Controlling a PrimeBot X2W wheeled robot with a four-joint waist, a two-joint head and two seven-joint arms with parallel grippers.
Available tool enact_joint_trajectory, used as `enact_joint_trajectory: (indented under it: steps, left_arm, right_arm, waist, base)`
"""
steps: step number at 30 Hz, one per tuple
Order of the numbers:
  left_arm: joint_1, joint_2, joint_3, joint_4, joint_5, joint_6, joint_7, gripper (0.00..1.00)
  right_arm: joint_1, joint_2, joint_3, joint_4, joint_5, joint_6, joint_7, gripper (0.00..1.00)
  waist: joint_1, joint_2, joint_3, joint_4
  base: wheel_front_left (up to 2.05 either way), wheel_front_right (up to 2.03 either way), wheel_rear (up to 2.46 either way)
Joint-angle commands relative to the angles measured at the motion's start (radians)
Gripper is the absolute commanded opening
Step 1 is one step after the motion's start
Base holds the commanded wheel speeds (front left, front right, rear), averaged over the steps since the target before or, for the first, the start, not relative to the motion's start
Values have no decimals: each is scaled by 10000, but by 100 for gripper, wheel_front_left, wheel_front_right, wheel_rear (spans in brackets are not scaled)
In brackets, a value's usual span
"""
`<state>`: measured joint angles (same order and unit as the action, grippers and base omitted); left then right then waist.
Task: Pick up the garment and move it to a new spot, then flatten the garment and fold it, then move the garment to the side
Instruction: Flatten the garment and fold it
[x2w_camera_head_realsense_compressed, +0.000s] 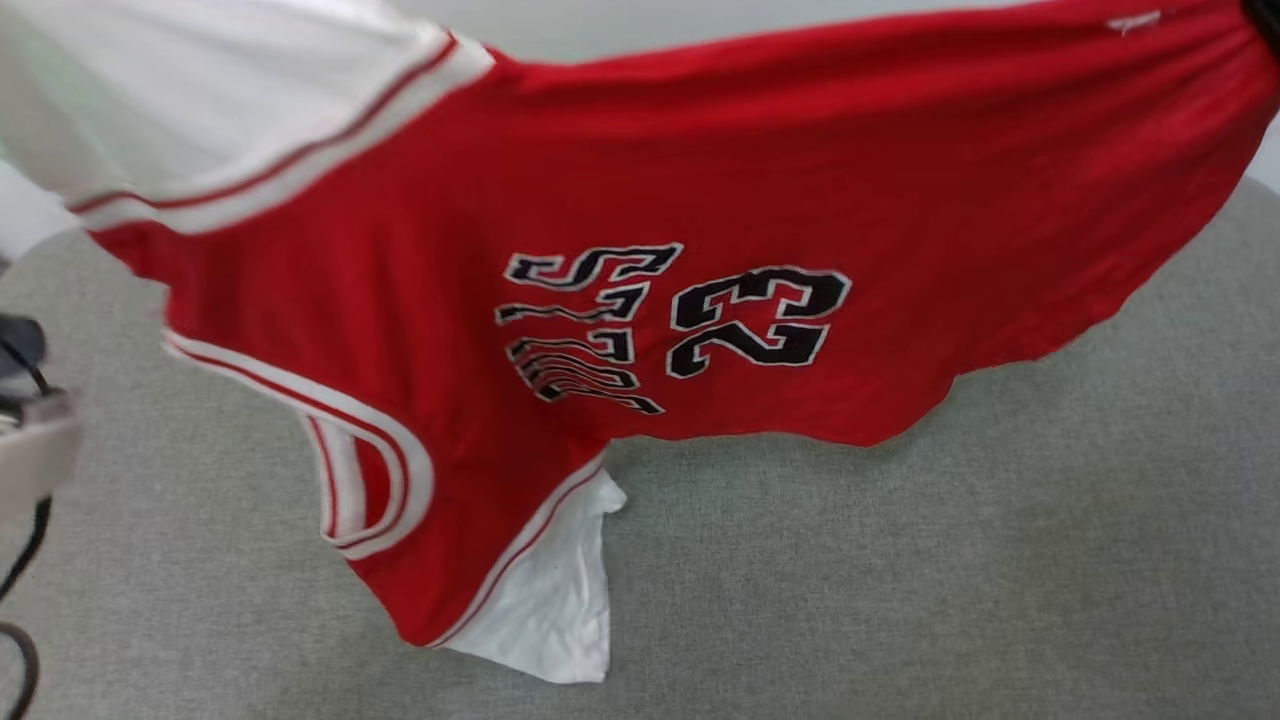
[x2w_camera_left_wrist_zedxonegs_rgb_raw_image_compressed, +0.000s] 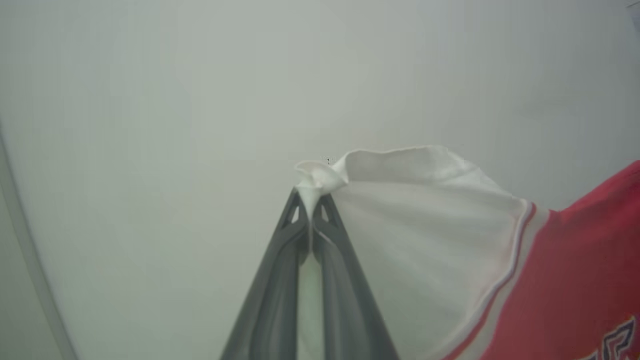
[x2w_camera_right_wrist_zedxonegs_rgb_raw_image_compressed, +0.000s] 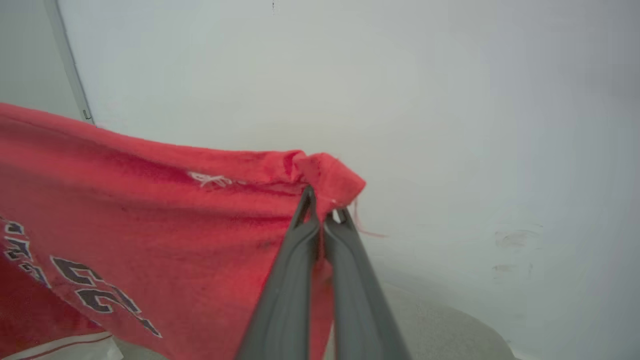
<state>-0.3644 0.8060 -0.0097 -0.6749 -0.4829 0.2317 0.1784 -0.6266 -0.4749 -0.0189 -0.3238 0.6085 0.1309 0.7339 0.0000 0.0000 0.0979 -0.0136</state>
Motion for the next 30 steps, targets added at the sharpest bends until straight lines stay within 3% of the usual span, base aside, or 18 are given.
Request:
enact_joint_trajectory:
  steps: [1,13,16,21,25,30]
  left_arm:
    - [-716,96,113,-60,-79,-37,92,0]
    - [-4922,340,-219,1463,-536,-800,69,0]
    - [-6222,510,-458,2200,-440,-1211,-22,0]
    - [-8626,637,-868,3712,-202,-1917,-239,0]
    - [-10866,368,-1497,5289,189,-2485,-552,0]
    - [-13317,-421,-2280,7455,981,-2790,-1390,0]
  right_arm:
    - [-321,-47,-44,-207,-126,-5,-171,0]
    - [-2062,-97,-259,-186,-436,-4,-1118,0]
    - [-2855,374,-310,188,-199,-4,-1263,0]
    - [-4550,381,18,1007,-642,-5,-1576,0]
    - [-6065,454,265,1877,-1145,-5,-2067,0]
    - [-7806,472,737,3312,-1826,-7,-2832,0]
  waist:
    - [0,0,307,-140]
    - [0,0,1949,-244]
    - [0,0,2614,-304]
    - [0,0,3867,-296]
    - [0,0,4745,-175]
    - [0,0,5563,83]
  base:
    - [0,0,0]
    - [0,0,0]
    - [0,0,0]
    - [0,0,0]
    - [0,0,0]
    - [0,0,0]
